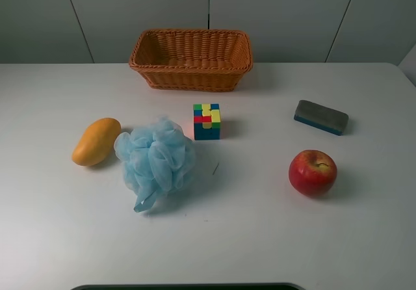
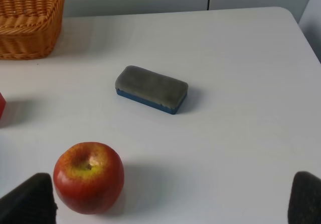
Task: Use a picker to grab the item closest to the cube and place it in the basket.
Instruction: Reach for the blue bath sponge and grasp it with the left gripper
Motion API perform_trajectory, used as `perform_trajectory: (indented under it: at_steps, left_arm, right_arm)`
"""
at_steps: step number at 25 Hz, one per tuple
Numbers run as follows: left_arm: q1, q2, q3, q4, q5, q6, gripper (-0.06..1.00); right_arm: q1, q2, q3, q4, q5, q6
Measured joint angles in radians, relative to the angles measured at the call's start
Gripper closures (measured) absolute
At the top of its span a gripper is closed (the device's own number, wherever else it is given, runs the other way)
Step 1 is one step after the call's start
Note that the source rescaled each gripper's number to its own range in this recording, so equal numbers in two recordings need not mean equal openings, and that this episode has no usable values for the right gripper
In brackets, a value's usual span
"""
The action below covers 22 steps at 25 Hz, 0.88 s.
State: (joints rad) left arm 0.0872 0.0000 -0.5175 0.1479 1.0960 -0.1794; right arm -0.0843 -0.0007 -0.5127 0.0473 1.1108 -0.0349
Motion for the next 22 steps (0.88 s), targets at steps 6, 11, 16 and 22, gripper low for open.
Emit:
perform_trajectory:
  at_steps: [6,11,16,22]
  left_arm:
    - [0.000,0.000,0.000,0.000,0.000,0.000,-0.06]
    - [0.000,0.002,-0.055,-0.021,-0.007,0.000,-0.06]
    - [0.000,0.199,-0.297,-0.028,-0.007,0.062,-0.06]
    - [0.000,0.636,-0.705,-0.173,0.026,0.154,-0.06]
  right_arm:
    - [0.000,0.000,0.000,0.000,0.000,0.000]
    - [0.000,0.000,0.000,0.000,0.000,0.000]
    - [0.000,0.000,0.000,0.000,0.000,0.000]
    - [0.000,0.000,0.000,0.000,0.000,0.000]
